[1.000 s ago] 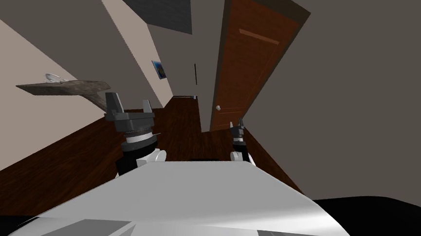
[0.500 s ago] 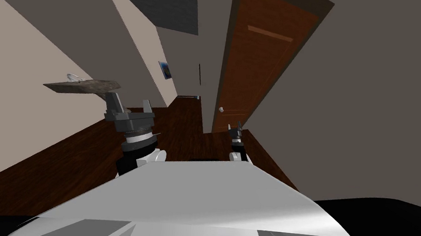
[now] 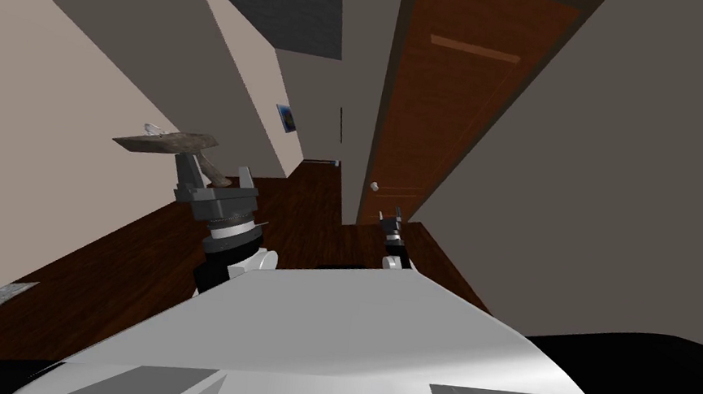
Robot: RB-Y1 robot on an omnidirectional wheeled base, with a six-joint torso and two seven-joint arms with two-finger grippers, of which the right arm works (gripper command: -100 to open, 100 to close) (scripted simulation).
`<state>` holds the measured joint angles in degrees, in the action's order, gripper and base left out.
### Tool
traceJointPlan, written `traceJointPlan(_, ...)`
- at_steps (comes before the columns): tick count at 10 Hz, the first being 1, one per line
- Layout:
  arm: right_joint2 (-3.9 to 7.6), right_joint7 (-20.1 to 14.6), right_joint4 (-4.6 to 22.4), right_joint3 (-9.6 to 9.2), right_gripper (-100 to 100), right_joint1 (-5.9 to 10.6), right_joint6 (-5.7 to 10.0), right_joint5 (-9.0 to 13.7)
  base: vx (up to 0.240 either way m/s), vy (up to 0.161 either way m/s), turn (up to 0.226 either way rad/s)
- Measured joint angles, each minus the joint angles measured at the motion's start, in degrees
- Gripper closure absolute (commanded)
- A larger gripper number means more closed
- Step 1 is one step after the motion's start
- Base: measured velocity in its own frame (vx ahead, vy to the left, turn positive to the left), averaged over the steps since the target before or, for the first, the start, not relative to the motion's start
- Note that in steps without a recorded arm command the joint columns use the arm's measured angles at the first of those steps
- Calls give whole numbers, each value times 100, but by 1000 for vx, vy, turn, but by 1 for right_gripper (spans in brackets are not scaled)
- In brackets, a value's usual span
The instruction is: Pull the door open
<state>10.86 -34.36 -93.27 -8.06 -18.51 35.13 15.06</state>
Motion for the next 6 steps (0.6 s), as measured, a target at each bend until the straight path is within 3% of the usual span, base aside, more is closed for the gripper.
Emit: traceJointPlan(6,164,-761,716,-139,-100,207,228,462,62,-31,109)
